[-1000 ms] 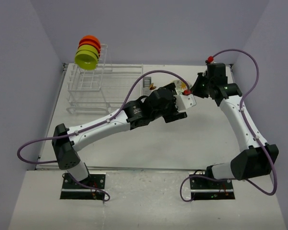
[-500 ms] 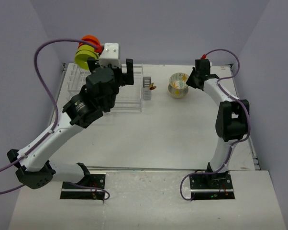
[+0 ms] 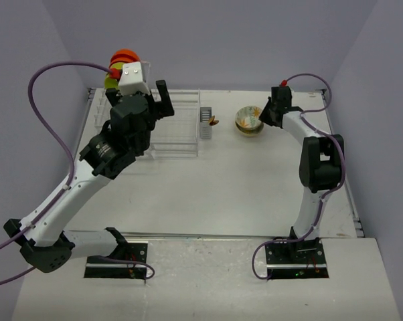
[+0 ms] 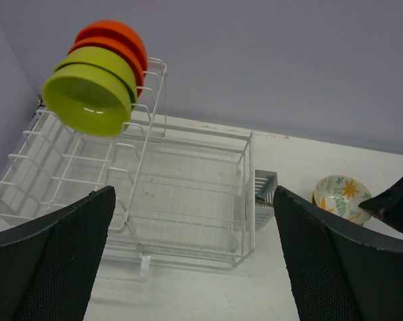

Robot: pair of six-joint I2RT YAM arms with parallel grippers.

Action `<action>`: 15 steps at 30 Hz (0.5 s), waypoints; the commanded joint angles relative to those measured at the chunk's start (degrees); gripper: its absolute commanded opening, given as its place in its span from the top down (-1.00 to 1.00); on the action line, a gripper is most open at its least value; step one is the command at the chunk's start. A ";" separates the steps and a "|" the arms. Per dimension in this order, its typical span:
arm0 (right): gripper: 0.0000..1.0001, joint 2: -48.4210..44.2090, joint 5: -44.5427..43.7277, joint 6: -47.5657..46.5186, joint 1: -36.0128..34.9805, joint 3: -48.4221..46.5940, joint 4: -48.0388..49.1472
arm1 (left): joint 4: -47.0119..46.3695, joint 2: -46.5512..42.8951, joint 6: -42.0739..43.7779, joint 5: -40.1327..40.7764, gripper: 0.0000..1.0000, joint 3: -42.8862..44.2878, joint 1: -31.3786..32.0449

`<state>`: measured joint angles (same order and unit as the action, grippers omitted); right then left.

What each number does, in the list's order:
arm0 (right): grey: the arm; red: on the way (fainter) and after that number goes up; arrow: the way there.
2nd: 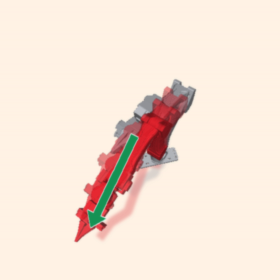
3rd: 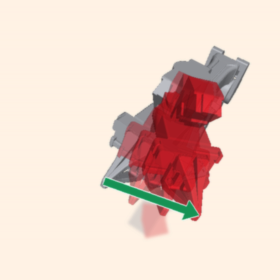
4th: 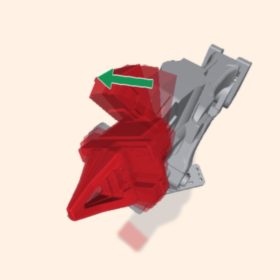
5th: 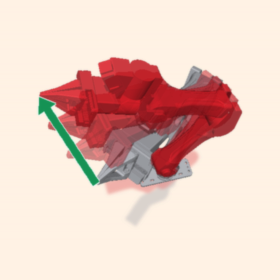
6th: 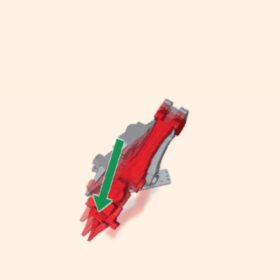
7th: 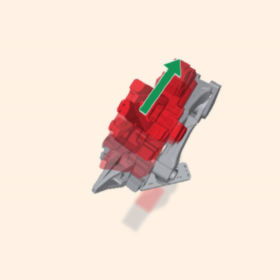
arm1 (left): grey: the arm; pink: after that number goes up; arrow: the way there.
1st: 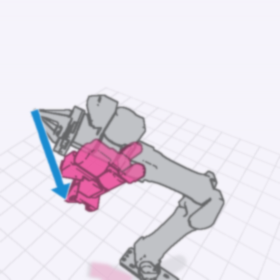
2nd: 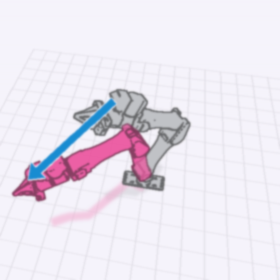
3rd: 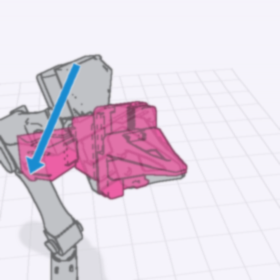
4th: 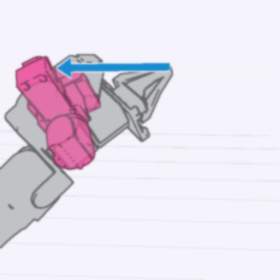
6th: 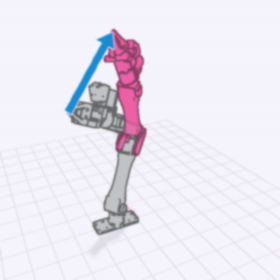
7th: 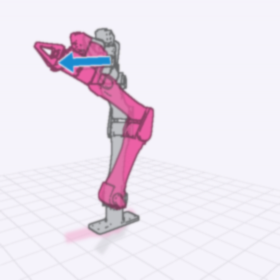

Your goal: Unload the bowls from the dish rack

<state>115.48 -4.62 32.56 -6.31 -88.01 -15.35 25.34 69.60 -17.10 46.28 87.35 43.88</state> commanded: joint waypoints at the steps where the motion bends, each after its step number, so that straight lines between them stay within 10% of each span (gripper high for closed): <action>1: 0.60 -1.66 1.46 1.46 0.33 0.55 4.54 | -1.35 -0.61 -5.92 -3.21 -1.00 0.36 -4.41; 6: 0.42 -4.82 1.81 1.11 0.50 2.31 5.16 | -1.44 0.18 -7.77 -7.43 -1.00 0.89 -8.45; 15: -0.49 -20.18 -2.31 0.58 0.68 7.05 1.04 | -3.71 5.89 -19.01 -33.17 -1.00 3.70 -29.18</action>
<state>104.64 -3.92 33.47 -5.93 -81.28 -13.74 24.43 73.36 -29.52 25.04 88.40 20.56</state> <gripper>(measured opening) 0.721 0.997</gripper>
